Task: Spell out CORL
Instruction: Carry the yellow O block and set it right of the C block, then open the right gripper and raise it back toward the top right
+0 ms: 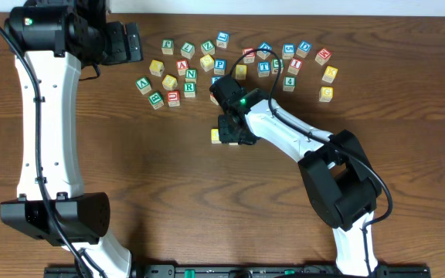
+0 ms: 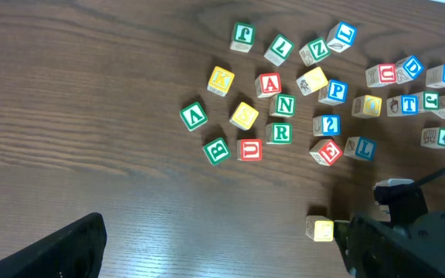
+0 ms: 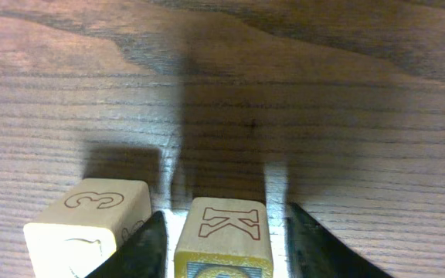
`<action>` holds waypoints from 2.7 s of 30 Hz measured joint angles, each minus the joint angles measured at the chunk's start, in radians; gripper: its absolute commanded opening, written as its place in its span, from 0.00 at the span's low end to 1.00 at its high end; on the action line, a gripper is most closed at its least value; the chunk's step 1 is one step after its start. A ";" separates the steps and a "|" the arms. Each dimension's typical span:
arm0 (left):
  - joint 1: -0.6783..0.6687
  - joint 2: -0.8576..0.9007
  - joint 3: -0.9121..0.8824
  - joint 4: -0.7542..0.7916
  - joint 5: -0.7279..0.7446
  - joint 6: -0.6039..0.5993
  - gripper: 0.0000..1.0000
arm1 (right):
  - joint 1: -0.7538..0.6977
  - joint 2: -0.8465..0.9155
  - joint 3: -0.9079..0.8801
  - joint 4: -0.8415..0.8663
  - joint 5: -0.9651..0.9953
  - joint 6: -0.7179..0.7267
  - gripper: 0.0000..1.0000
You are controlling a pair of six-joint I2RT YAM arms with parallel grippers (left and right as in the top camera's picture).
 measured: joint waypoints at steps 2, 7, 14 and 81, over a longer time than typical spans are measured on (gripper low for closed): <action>0.000 0.000 0.000 0.000 0.000 0.000 0.98 | 0.000 0.000 0.000 0.002 0.000 0.004 0.49; 0.000 0.000 0.000 0.000 0.000 0.000 0.98 | 0.000 0.000 0.000 0.006 0.000 0.005 0.47; 0.000 0.000 0.000 0.000 0.000 0.000 0.98 | -0.004 -0.001 0.034 -0.066 -0.001 0.000 0.48; 0.000 0.001 0.000 0.000 0.000 0.000 0.98 | -0.463 -0.047 0.526 -0.336 -0.072 -0.209 0.65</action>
